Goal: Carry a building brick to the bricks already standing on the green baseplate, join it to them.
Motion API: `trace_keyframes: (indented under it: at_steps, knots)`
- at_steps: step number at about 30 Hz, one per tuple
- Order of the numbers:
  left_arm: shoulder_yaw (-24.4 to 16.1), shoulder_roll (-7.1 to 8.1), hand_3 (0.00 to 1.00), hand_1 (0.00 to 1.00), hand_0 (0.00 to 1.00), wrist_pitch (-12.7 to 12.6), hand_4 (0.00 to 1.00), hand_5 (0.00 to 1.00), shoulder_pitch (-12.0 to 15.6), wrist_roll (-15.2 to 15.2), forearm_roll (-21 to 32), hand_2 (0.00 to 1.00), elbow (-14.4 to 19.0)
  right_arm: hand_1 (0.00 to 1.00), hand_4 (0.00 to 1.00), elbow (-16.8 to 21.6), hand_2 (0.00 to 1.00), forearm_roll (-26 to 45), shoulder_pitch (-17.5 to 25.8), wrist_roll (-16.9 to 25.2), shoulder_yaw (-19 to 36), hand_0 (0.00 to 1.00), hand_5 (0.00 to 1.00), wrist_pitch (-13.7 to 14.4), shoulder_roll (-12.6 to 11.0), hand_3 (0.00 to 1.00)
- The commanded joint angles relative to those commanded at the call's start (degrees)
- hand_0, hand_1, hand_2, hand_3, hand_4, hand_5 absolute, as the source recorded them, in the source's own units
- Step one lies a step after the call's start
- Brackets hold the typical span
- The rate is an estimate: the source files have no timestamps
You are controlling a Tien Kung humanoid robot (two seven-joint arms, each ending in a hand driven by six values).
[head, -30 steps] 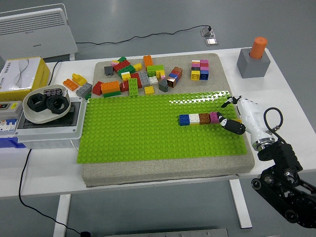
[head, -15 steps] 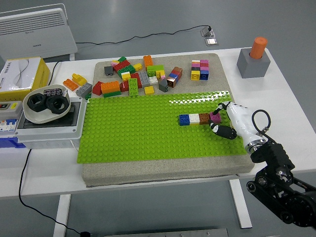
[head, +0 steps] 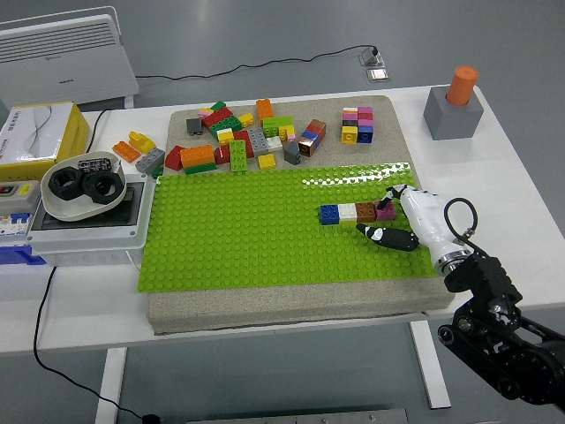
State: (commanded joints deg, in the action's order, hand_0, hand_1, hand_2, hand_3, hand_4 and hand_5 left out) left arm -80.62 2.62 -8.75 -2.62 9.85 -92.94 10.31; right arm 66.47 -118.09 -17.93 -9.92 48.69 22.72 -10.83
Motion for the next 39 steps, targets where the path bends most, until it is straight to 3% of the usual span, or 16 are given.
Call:
trace_keyframes:
  at_steps: [39]
  knots:
    - [0.3, 0.22, 0.572, 0.528, 0.695, 0.0, 0.541, 0.432, -0.1, 0.0, 0.3, 0.446, 0.0, 0.772, 0.851, -1.3, 0.821, 0.1, -0.9, 0.6, 0.3, 0.760, 0.582, 0.9, 0.6, 0.555]
